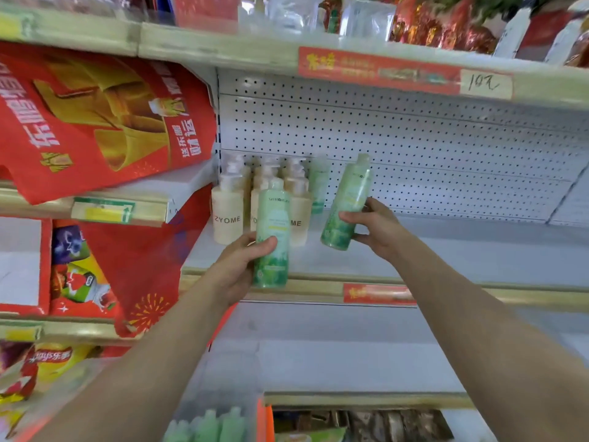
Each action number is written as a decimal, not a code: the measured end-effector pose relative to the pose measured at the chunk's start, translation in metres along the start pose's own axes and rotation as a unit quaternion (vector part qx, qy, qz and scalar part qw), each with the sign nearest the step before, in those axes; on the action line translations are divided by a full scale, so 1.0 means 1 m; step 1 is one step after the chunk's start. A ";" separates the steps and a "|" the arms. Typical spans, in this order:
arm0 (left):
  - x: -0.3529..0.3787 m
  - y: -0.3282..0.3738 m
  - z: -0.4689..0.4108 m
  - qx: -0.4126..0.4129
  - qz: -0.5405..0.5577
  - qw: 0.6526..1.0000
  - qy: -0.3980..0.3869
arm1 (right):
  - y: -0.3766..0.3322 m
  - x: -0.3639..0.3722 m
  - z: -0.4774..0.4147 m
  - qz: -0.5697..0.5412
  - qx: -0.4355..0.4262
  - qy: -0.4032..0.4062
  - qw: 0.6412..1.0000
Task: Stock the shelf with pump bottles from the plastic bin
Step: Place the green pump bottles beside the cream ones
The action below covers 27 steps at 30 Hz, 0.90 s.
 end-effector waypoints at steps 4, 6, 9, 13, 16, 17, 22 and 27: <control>0.017 -0.007 -0.030 0.010 0.005 1.000 0.012 | 0.010 -0.024 -0.045 0.030 -0.009 0.025 0.999; 0.023 -0.012 -0.043 0.014 0.009 1.000 0.014 | 0.018 -0.034 -0.069 0.052 -0.012 0.030 0.998; 0.028 -0.020 -0.060 0.022 0.002 1.000 0.016 | 0.025 -0.045 -0.103 0.099 -0.018 0.028 0.995; 0.037 -0.028 -0.077 0.031 -0.005 0.999 0.021 | 0.034 -0.056 -0.143 0.150 -0.020 0.024 0.988; 0.040 -0.035 -0.087 0.036 0.001 0.999 0.023 | 0.038 -0.061 -0.167 0.151 -0.025 0.017 0.988; 0.041 -0.037 -0.089 0.038 0.005 0.999 0.023 | 0.038 -0.063 -0.175 0.158 -0.030 0.012 0.987; 0.055 -0.045 -0.099 0.041 0.011 0.999 0.013 | 0.036 -0.076 -0.213 0.206 -0.059 0.006 0.977; 0.069 -0.049 -0.104 0.046 0.021 0.999 0.014 | 0.034 -0.086 -0.246 0.221 -0.069 0.018 0.973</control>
Point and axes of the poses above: each hand's wrist, its own z-axis away from the middle knuckle, its own x-axis out of the palm, y = z × x, the point moved 2 cm from there along -z, towards the middle knuckle, and after that the axes turned 7 degrees about x, right-handed, at the moved point
